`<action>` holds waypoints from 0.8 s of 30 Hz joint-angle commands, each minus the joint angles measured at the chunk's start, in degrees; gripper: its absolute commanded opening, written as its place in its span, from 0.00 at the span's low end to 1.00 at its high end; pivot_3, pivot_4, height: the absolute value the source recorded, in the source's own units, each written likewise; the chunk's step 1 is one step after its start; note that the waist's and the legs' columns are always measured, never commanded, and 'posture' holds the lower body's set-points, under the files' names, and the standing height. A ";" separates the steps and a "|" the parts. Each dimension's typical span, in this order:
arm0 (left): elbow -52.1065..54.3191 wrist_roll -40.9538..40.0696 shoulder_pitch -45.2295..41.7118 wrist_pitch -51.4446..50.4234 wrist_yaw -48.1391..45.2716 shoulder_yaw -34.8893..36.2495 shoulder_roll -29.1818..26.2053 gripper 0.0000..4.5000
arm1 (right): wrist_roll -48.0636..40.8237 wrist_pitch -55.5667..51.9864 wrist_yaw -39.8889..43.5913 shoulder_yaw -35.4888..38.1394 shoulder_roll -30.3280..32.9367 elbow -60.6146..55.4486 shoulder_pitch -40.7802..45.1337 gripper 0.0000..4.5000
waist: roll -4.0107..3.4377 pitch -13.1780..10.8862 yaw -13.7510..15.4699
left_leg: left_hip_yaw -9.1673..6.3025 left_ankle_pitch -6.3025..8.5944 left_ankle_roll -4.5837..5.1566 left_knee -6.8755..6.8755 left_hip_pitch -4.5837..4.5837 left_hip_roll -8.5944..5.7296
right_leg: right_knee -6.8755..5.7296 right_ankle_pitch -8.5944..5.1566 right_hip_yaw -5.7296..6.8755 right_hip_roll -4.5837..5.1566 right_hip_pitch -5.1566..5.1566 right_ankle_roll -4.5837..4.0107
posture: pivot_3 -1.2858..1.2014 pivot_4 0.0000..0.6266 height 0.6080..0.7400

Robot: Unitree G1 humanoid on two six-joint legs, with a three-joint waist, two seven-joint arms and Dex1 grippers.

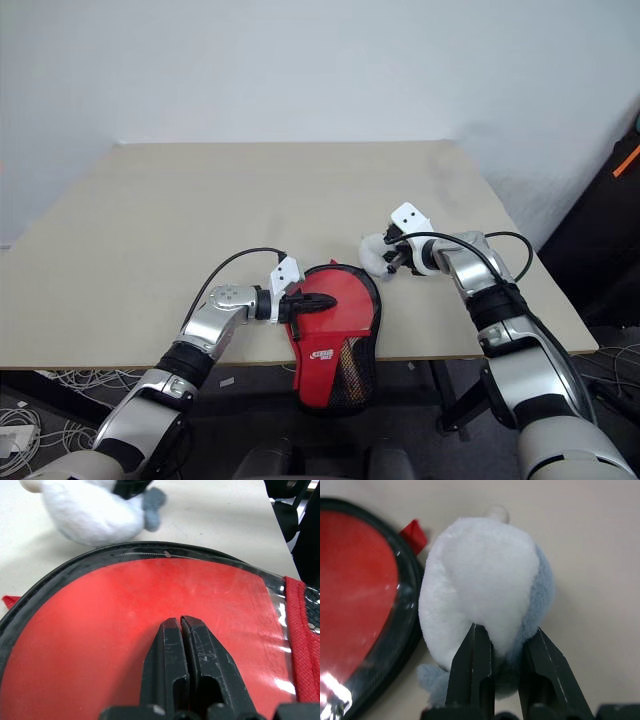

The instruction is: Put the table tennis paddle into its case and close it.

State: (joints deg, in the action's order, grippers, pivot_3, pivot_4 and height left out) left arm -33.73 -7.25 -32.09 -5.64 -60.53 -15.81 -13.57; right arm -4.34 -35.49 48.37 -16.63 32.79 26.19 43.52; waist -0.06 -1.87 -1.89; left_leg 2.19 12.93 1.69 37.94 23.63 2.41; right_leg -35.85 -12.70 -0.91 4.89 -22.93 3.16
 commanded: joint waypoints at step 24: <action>-9.99 3.34 -3.27 2.87 -5.48 -2.13 0.95 0.00 | -11.19 -17.79 2.05 10.56 13.21 -31.20 -13.88 0.04 | 0.02 -0.01 1.00 | 0.07 0.04 0.03 0.04 -0.01 0.02 | 0.07 -0.15 -0.01 0.02 -0.02 -0.06 | 0.52 0.00 1.00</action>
State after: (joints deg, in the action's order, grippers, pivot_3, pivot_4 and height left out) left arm -41.31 -5.97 -36.66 -2.25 -65.07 -16.56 -12.30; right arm -15.75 -53.59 51.87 -8.22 45.69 -4.66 27.58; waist -0.05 -1.88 -0.89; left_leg 2.26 12.97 1.72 37.98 23.62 2.43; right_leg -35.78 -12.85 -0.93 4.91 -22.95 3.09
